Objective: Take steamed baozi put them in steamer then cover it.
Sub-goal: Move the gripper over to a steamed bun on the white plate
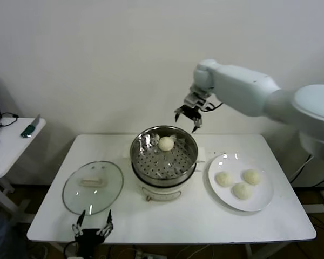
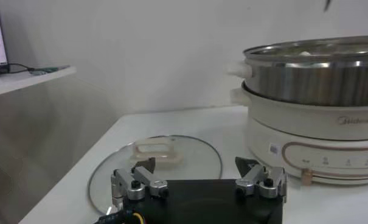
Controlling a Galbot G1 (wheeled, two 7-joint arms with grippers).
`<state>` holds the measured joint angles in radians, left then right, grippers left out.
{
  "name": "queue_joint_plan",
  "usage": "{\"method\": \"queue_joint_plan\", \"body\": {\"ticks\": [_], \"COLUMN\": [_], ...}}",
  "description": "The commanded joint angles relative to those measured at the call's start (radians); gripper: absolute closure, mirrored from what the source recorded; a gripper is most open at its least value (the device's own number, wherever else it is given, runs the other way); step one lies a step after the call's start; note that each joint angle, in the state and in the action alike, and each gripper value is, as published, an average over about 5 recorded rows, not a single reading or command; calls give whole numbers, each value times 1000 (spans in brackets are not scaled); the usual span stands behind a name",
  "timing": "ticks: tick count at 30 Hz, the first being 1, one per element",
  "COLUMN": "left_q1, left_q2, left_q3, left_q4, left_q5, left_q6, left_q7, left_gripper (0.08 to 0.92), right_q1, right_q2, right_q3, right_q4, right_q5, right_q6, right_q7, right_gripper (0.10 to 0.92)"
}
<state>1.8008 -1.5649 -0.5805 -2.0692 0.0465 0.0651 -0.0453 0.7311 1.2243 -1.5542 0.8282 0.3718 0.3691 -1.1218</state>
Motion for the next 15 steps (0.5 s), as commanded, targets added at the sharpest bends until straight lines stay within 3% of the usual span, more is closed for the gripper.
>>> {"method": "queue_joint_plan", "body": {"ticks": [1,9,15], "left_q1": [-4,-9,-8], "left_q2": [1,7,11], "left_q3": [6,4,-1], "left_q4": [-3,3,2], "left_q5": [-1,-5,-6], "left_q6": [-2,-8,-7], "left_q7": [1,2,2], "left_gripper": [177,177,177], "right_q1": [153,68,-77], "right_q2": [-328,-511,-531], "right_q3": [-217,-244,-157], "right_q4": [273,483,514], "right_q5": [259,240,176], "right_q6": [-344,-534,-627], "right_q7": [-7,107,199], "right_gripper": [203,203,203]}}
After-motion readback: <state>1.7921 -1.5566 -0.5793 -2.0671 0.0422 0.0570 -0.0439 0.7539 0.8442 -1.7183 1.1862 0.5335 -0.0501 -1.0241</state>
